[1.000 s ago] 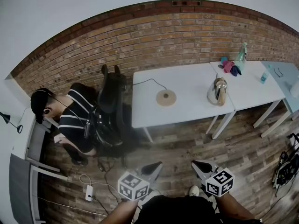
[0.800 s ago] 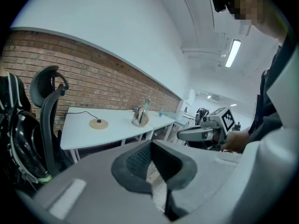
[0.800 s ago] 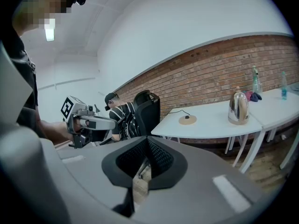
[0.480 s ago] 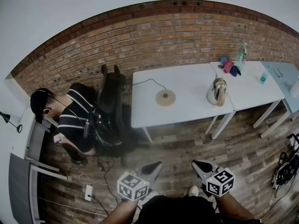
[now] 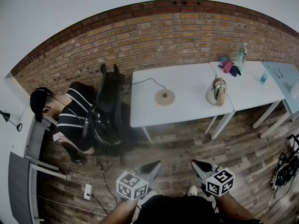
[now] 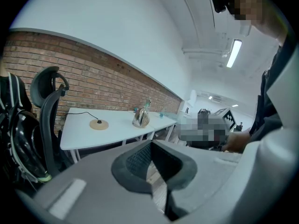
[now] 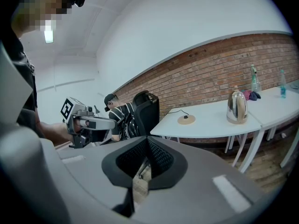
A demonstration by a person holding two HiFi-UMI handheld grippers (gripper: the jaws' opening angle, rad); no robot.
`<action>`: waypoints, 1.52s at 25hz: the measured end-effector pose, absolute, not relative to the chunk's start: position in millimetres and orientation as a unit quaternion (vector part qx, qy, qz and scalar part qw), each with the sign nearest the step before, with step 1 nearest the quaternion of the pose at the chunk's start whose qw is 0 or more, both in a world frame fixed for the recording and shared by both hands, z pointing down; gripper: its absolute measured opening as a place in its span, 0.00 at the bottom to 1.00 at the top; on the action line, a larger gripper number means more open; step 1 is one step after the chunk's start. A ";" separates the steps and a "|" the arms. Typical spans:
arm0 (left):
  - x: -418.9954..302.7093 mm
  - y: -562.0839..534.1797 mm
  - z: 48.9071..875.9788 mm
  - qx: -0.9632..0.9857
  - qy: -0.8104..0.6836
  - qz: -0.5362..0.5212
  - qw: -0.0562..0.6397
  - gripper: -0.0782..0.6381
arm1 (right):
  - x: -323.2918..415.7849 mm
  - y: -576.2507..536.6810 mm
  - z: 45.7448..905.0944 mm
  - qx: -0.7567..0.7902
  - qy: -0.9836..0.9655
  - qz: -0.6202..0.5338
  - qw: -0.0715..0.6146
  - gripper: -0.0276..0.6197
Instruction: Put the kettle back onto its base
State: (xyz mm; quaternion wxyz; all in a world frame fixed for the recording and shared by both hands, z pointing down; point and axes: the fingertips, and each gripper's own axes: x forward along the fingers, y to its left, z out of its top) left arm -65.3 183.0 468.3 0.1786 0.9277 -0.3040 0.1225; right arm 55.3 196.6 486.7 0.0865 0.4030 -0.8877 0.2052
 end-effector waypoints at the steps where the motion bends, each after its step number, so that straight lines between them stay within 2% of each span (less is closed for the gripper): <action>1: -64.8 182.3 467.5 0.927 -0.306 0.122 0.179 0.11 | 56.3 195.9 485.9 0.402 -0.888 0.205 0.086 0.09; 13: -41.2 190.1 478.2 0.905 -0.362 0.117 0.193 0.11 | 85.0 195.0 495.9 0.353 -0.907 0.207 0.098 0.09; 25: 29.1 211.5 494.4 0.878 -0.407 0.117 0.224 0.11 | 156.4 194.4 510.5 0.307 -0.919 0.221 0.111 0.09; 38: 38.9 179.4 508.0 0.873 -0.412 0.132 0.224 0.11 | 153.9 161.1 528.5 0.287 -0.925 0.227 0.102 0.09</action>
